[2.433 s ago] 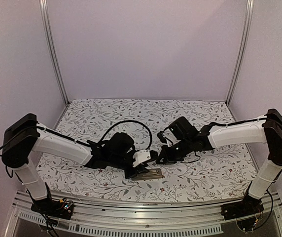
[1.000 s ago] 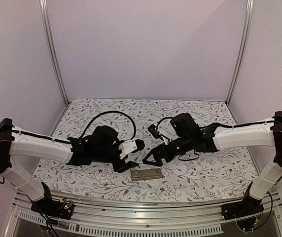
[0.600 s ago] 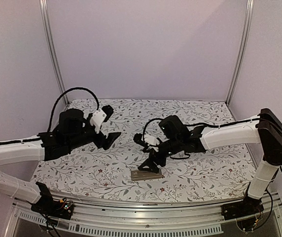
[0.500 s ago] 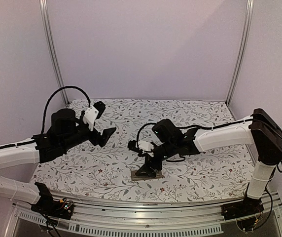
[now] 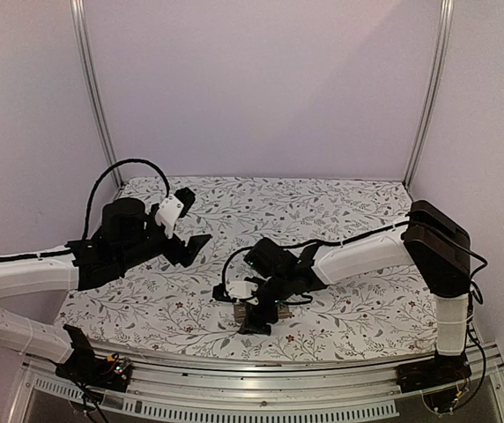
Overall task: Load the batteries into the remote control
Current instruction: Pick up the remote control from the center of the board, then pass from the right arm to the left
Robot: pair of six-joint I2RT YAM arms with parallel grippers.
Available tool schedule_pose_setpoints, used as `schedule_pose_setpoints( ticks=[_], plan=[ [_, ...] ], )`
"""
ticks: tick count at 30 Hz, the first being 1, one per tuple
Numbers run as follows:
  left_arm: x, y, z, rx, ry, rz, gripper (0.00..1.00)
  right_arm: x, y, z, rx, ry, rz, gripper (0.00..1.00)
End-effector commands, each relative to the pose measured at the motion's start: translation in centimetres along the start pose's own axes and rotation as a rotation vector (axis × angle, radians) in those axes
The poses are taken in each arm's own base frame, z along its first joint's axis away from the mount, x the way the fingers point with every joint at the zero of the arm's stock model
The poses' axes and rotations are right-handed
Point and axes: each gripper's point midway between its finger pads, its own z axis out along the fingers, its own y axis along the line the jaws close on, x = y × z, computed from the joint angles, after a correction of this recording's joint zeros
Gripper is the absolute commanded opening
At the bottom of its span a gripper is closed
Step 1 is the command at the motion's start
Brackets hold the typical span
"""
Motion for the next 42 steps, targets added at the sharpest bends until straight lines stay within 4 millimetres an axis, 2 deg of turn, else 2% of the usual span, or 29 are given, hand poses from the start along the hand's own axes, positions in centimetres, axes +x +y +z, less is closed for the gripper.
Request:
schedule_pose_setpoints(
  ticks=[1, 4, 5, 7, 12, 16, 18, 20, 23, 26, 27, 30, 32, 35, 38, 42],
  plan=[
    [-0.9, 0.3, 0.0, 0.001, -0.021, -0.011, 0.92, 1.4, -0.3, 0.7, 0.023, 0.058, 0.004, 0.90],
    [-1.0, 0.4, 0.0, -0.006, -0.021, -0.009, 0.92, 1.7, -0.2, 1.0, 0.017, 0.075, 0.009, 0.77],
    [-0.9, 0.4, 0.0, -0.008, -0.020, -0.007, 0.91, 1.8, -0.2, 1.0, 0.017, 0.079, 0.009, 0.65],
    [-1.0, 0.5, 0.0, -0.008, -0.023, -0.006, 0.92, 1.8, -0.5, 1.0, 0.032, 0.086, 0.018, 0.49],
    [-1.1, 0.4, 0.0, -0.005, -0.029, -0.003, 0.91, 0.4, -0.9, 0.2, 0.043, 0.056, 0.028, 0.37],
    [-1.5, 0.2, -0.2, 0.010, -0.050, -0.008, 0.91, -1.9, -1.6, -1.0, 0.054, -0.003, 0.052, 0.32],
    [-1.9, 0.2, -0.6, 0.019, -0.075, -0.011, 0.91, -3.6, -2.6, -2.3, 0.067, -0.059, 0.088, 0.27],
    [-2.4, 0.1, -1.0, 0.026, -0.106, -0.017, 0.91, -5.5, -4.4, -4.3, 0.100, -0.137, 0.147, 0.25],
    [-3.6, 0.5, -2.1, 0.019, -0.170, -0.035, 0.91, -8.4, -8.2, -9.0, 0.197, -0.292, 0.282, 0.27],
    [-4.9, 1.2, -3.3, -0.007, -0.255, -0.078, 0.90, -11.3, -12.1, -15.3, 0.308, -0.492, 0.420, 0.25],
    [-5.4, 1.4, -3.6, -0.008, -0.286, -0.102, 0.88, -12.7, -12.9, -18.0, 0.335, -0.592, 0.487, 0.25],
    [-7.2, 0.4, -4.0, 0.064, -0.375, -0.160, 0.83, -15.7, -14.1, -24.4, 0.437, -0.856, 0.518, 0.25],
    [-8.9, 0.0, -3.4, 0.097, -0.401, -0.224, 0.82, -16.6, -14.6, -28.3, 0.510, -0.982, 0.540, 0.25],
    [-11.4, -1.5, -1.8, 0.150, -0.405, -0.262, 0.82, -16.7, -15.8, -31.0, 0.591, -1.074, 0.605, 0.25],
    [-13.4, -3.0, -0.6, 0.159, -0.430, -0.255, 0.90, -16.9, -16.2, -32.7, 0.600, -1.159, 0.683, 0.24],
    [-15.7, -2.7, -0.3, 0.143, -0.514, -0.317, 0.96, -18.4, -15.2, -34.4, 0.649, -1.225, 0.689, 0.24]
  ],
)
